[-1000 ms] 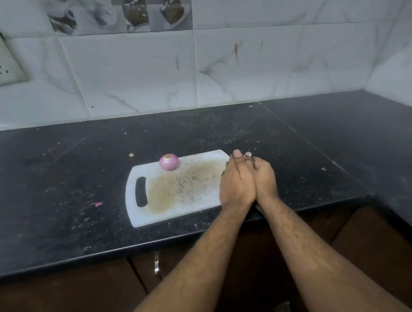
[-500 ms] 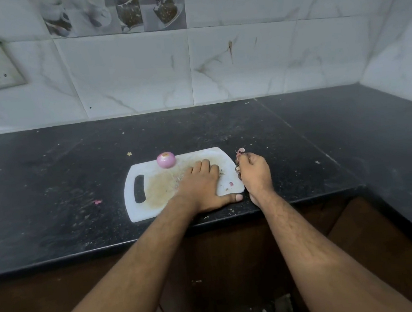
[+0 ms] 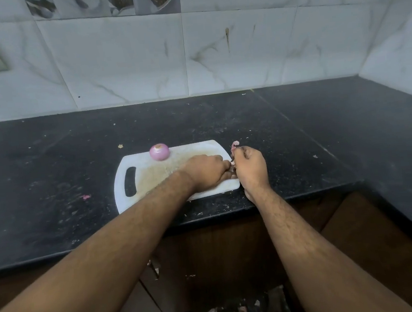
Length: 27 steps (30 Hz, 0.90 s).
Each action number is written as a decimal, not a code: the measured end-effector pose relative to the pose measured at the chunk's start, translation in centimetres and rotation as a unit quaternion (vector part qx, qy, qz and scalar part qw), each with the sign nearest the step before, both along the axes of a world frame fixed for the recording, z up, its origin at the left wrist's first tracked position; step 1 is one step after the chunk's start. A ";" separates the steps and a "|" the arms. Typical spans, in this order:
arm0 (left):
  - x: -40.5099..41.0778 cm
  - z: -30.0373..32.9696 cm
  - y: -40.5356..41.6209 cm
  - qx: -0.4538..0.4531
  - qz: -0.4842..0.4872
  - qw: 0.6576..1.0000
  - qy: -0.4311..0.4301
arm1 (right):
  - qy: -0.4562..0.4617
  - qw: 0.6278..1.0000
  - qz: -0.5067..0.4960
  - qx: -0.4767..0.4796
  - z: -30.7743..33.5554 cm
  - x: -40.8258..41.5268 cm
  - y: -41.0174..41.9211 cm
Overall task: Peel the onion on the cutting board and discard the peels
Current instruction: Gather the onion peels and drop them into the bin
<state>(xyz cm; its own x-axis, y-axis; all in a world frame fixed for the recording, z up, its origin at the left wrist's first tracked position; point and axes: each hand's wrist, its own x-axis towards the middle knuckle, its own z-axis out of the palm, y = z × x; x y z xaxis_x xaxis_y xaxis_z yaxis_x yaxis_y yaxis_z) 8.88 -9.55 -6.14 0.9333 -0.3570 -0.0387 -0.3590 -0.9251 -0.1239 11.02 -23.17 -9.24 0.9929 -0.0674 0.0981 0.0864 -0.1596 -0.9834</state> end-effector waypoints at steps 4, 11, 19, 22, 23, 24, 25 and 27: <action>0.0 0.0 0.8 -0.037 -0.029 0.999 -0.015 | 0.001 1.000 -0.008 -0.011 -0.1 -0.1 0.0; -1.5 -0.7 -0.8 -0.054 0.148 0.984 -0.080 | -0.009 1.000 -0.003 -0.008 0.0 -0.2 0.0; -10.6 -2.2 -2.3 -0.446 0.160 0.869 -0.141 | 0.021 1.000 -0.011 0.010 1.2 -4.7 0.3; -14.4 -2.7 -3.1 -0.686 0.233 0.674 -0.146 | 0.025 0.999 0.030 0.025 1.3 -9.6 1.4; -15.0 -2.3 -3.4 -0.755 0.254 0.587 -0.142 | 0.035 0.998 0.045 0.023 1.3 -11.2 1.9; -15.6 -2.1 -3.6 -0.820 0.263 0.491 -0.129 | 0.050 0.997 0.058 0.031 1.5 -12.8 2.4; -16.3 -2.0 -3.4 -0.865 0.258 0.415 -0.111 | 0.067 0.995 0.068 0.038 1.4 -14.6 2.9; -18.1 -0.9 -3.5 -0.913 0.231 0.328 -0.075 | 0.108 0.990 0.084 0.043 0.2 -17.6 4.0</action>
